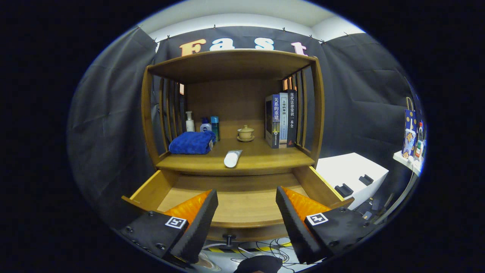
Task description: Pull open the drawer, take out the items inside it, and place them on the countertop above the cabinet.
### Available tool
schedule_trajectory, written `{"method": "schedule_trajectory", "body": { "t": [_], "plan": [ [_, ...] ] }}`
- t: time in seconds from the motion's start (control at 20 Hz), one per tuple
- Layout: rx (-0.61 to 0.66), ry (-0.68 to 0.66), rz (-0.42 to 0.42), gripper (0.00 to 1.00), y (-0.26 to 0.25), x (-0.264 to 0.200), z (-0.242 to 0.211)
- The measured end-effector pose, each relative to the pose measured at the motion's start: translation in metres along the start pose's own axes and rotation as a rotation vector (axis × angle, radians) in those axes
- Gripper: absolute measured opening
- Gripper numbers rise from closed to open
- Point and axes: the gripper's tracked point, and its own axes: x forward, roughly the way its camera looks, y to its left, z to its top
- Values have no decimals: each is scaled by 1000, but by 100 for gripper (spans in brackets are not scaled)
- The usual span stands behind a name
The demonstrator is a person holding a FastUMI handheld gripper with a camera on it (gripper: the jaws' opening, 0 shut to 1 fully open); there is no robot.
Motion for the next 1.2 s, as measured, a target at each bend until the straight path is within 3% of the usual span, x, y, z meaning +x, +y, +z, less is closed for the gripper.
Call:
{"method": "schedule_trajectory", "body": {
  "t": [0.5,1.0,1.2],
  "plan": [
    [30,134,59,99,17,0,-75],
    [-119,108,-19,98,17,16,-90],
    [91,222,49,98,31,33,-115]
  ]
}}
